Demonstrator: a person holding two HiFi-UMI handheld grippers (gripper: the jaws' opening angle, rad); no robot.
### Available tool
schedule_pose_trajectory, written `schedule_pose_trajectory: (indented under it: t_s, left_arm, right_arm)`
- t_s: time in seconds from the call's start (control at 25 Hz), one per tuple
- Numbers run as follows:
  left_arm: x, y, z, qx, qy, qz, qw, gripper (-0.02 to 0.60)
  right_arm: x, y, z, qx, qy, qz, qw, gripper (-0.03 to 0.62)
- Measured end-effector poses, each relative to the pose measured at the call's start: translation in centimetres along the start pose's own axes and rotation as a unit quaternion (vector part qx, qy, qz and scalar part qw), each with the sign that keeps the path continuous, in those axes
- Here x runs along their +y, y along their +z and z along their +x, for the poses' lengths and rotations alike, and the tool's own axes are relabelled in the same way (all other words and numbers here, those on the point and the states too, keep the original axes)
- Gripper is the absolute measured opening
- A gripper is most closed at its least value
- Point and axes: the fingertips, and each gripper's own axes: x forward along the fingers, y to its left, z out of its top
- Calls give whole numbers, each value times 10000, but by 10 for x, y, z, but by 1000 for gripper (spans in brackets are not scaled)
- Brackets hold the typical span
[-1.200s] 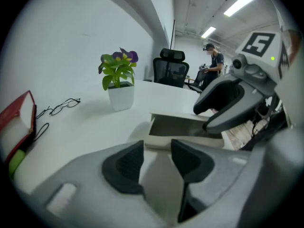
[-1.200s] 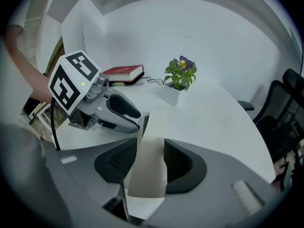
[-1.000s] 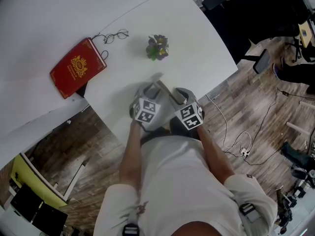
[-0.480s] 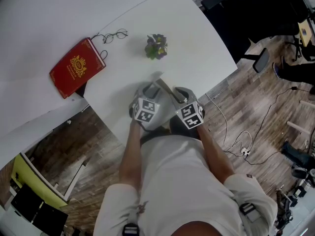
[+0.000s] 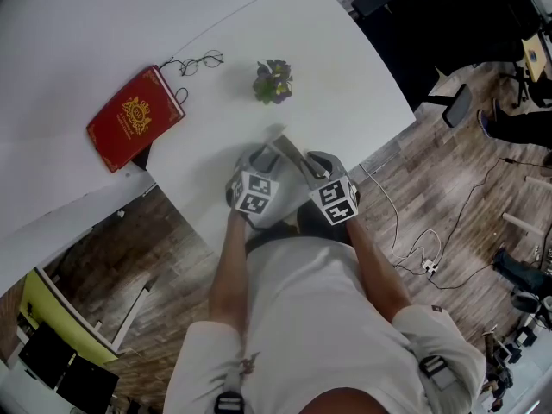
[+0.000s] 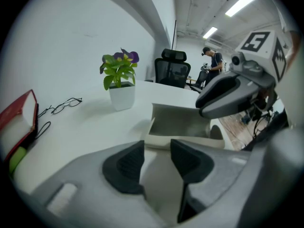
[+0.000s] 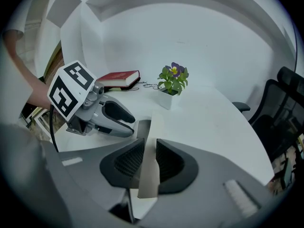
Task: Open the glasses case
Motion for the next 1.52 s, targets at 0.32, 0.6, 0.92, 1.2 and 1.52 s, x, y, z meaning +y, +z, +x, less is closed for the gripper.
schedule_pose_trajectory:
  t_s: [0.32, 0.6, 0.92, 1.2, 1.52]
  left_arm:
    - [0, -3, 0, 68, -11, -33, 10000, 175]
    - [-1, -2, 1, 11, -34, -43, 10000, 175]
    - [-1, -1, 2, -33, -44, -68, 10000, 175]
    - [1, -2, 0, 27, -21, -79, 10000, 175]
    - [0, -3, 0, 55, -29, -108, 9999, 175]
  right_arm:
    - [-5, 1, -1, -18, -51, 30, 10000, 66]
    - [-12, 0, -2, 15, -151, 73, 9999, 54]
    - [-19, 1, -2, -30, -227, 113, 9997, 41]
    - [-23, -3, 0, 84, -258, 158, 9995, 35]
    - [-29, 1, -1, 43, -321, 162, 9993, 28]
